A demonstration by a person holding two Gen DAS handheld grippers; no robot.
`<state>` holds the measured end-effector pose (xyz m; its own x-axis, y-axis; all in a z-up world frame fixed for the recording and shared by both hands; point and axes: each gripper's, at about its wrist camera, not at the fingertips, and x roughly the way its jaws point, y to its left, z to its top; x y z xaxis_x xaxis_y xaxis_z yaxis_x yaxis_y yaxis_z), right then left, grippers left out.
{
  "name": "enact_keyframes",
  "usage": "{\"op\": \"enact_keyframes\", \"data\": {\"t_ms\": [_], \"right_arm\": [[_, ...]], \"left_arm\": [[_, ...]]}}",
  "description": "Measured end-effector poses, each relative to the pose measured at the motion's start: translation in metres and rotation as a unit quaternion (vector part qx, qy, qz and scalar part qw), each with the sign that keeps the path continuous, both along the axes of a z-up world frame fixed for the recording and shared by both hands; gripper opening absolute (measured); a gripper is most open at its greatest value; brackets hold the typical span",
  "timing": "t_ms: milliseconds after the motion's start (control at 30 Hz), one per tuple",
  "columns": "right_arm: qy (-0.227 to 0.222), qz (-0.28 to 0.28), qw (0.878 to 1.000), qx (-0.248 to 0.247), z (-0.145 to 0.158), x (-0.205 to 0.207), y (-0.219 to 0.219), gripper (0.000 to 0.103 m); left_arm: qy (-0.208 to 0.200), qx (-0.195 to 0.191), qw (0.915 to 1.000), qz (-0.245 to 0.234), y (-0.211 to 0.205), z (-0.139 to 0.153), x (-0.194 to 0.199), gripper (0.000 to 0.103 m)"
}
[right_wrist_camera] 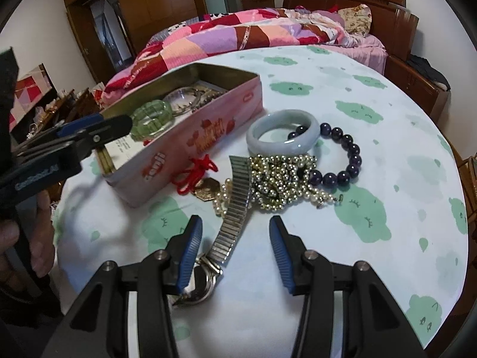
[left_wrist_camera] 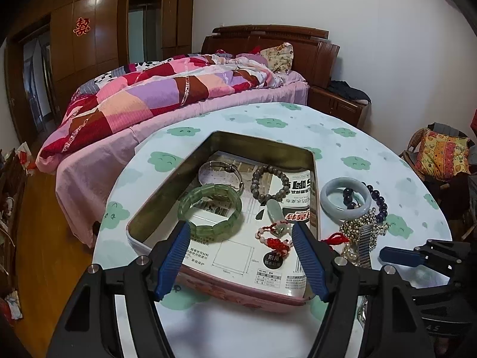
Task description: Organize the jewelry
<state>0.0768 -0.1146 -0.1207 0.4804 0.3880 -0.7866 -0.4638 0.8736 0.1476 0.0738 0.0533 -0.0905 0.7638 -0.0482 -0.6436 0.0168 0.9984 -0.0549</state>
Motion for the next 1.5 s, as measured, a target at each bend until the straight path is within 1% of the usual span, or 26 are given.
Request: {"op": "enact_keyframes", "data": {"t_ms": [67, 100, 167, 200, 233, 300, 400, 433, 500, 633, 733, 767, 833, 900, 967, 1033, 1133, 1200, 1233, 1300, 1400, 1467, 1500], "right_arm": [[0.004, 0.004, 1.000, -0.012, -0.002, 0.001, 0.005, 0.050], [0.006, 0.005, 1.000, -0.018, -0.003, 0.002, 0.008, 0.047], [0.001, 0.012, 1.000, -0.029, -0.005, -0.001, 0.013, 0.044], [-0.002, 0.014, 0.999, -0.037, -0.005, -0.002, 0.015, 0.039], [-0.005, 0.014, 0.999, -0.043, -0.005, -0.003, 0.016, 0.027], [-0.010, 0.016, 0.999, -0.045, -0.005, -0.005, 0.015, 0.019], [-0.011, 0.013, 0.999, -0.035, -0.004, -0.007, 0.010, 0.016], [-0.015, 0.009, 0.999, -0.031, -0.002, -0.008, 0.006, 0.010], [-0.021, 0.003, 0.999, -0.025, 0.001, -0.009, 0.001, 0.008], [-0.024, -0.013, 0.999, -0.018, 0.004, -0.007, -0.011, 0.008], [-0.023, -0.011, 1.000, -0.003, 0.005, -0.006, -0.013, 0.008], [-0.023, -0.012, 1.000, -0.003, 0.006, -0.005, -0.013, 0.008], [-0.023, -0.014, 1.000, 0.002, 0.007, -0.004, -0.014, 0.008], [-0.021, -0.016, 1.000, 0.009, 0.007, -0.003, -0.015, 0.009], [-0.020, -0.017, 1.000, 0.014, 0.007, -0.002, -0.016, 0.012], [-0.019, -0.015, 1.000, 0.015, 0.007, -0.002, -0.015, 0.014], [-0.017, -0.012, 1.000, 0.015, 0.006, -0.001, -0.014, 0.014], [-0.012, -0.010, 1.000, 0.018, 0.004, 0.001, -0.016, 0.021], [-0.010, -0.010, 1.000, 0.019, 0.004, 0.002, -0.016, 0.031], [-0.008, -0.009, 1.000, 0.021, 0.002, 0.004, -0.017, 0.038], [-0.007, -0.006, 1.000, 0.007, 0.001, 0.008, -0.013, 0.038], [0.000, 0.000, 1.000, 0.002, -0.002, 0.010, -0.010, 0.032], [0.003, 0.000, 1.000, -0.002, -0.004, 0.011, -0.009, 0.023]], "left_arm": [[-0.001, 0.001, 1.0000, 0.001, 0.000, 0.000, -0.001, 0.071], [-0.002, 0.002, 1.0000, 0.001, -0.001, 0.000, -0.002, 0.071], [-0.002, 0.001, 1.0000, -0.002, -0.001, 0.001, -0.002, 0.071], [-0.003, 0.000, 1.0000, -0.004, -0.002, 0.002, -0.003, 0.071], [-0.004, 0.001, 1.0000, -0.006, -0.003, 0.003, -0.003, 0.071], [-0.007, 0.002, 0.9999, -0.012, -0.006, 0.004, -0.004, 0.071], [-0.010, 0.004, 0.9998, -0.019, -0.011, 0.007, -0.006, 0.071], [-0.012, 0.004, 0.9997, -0.022, -0.012, 0.008, -0.007, 0.071], [-0.015, 0.003, 0.9995, -0.027, -0.016, 0.009, -0.009, 0.071], [-0.015, 0.023, 0.9988, -0.040, -0.029, 0.006, -0.010, 0.071], [-0.006, 0.047, 0.9984, -0.030, -0.031, -0.004, -0.006, 0.071], [-0.003, 0.048, 0.9984, -0.030, -0.030, -0.006, -0.005, 0.071], [-0.001, 0.035, 0.9989, -0.032, -0.026, -0.007, -0.003, 0.072], [-0.004, 0.042, 0.9985, -0.036, -0.027, -0.007, -0.002, 0.072], [-0.007, 0.044, 0.9982, -0.039, -0.029, -0.008, -0.001, 0.073], [-0.007, 0.036, 0.9986, -0.039, -0.026, -0.010, 0.004, 0.079], [-0.004, 0.024, 0.9989, -0.039, -0.022, -0.010, 0.011, 0.079], [-0.008, 0.025, 0.9990, -0.037, -0.025, -0.007, 0.011, 0.079], [-0.015, 0.021, 0.9987, -0.044, -0.027, -0.005, 0.008, 0.079], [-0.025, 0.015, 0.9979, -0.058, -0.033, 0.000, 0.001, 0.079], [-0.039, 0.029, 0.9960, -0.075, -0.046, 0.005, -0.007, 0.079], [-0.043, 0.040, 0.9950, -0.081, -0.052, 0.006, -0.010, 0.079], [-0.042, 0.041, 0.9949, -0.082, -0.052, 0.006, -0.009, 0.079]]}}
